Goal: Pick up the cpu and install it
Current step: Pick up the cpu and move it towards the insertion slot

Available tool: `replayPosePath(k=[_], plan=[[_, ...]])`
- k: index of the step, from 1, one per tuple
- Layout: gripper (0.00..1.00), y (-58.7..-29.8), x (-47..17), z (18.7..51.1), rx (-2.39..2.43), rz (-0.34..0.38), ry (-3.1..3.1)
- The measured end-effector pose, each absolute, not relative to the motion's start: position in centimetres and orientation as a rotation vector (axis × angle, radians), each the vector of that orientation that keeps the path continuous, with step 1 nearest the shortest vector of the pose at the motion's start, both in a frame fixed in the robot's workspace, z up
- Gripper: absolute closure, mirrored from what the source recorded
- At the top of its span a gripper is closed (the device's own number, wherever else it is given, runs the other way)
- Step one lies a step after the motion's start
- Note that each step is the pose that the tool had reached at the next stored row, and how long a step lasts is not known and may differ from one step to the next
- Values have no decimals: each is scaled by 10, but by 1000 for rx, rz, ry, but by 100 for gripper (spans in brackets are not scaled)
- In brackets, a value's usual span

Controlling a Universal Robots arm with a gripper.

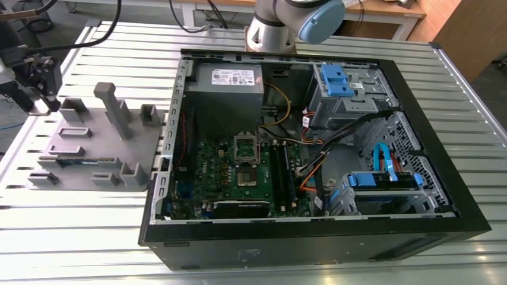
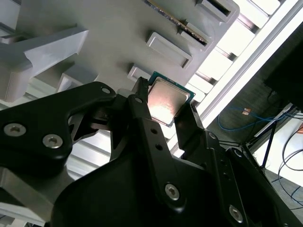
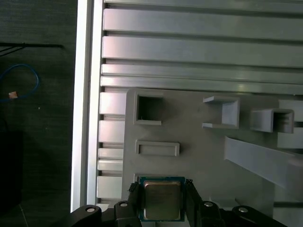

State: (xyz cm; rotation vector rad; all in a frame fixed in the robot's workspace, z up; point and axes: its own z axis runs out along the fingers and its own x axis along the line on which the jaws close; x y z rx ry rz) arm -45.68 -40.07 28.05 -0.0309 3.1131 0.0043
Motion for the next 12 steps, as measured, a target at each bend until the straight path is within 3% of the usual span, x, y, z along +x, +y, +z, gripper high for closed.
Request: replayPosePath(k=[12], plan=[[53,-401,-457,289,-31,5,3113]])
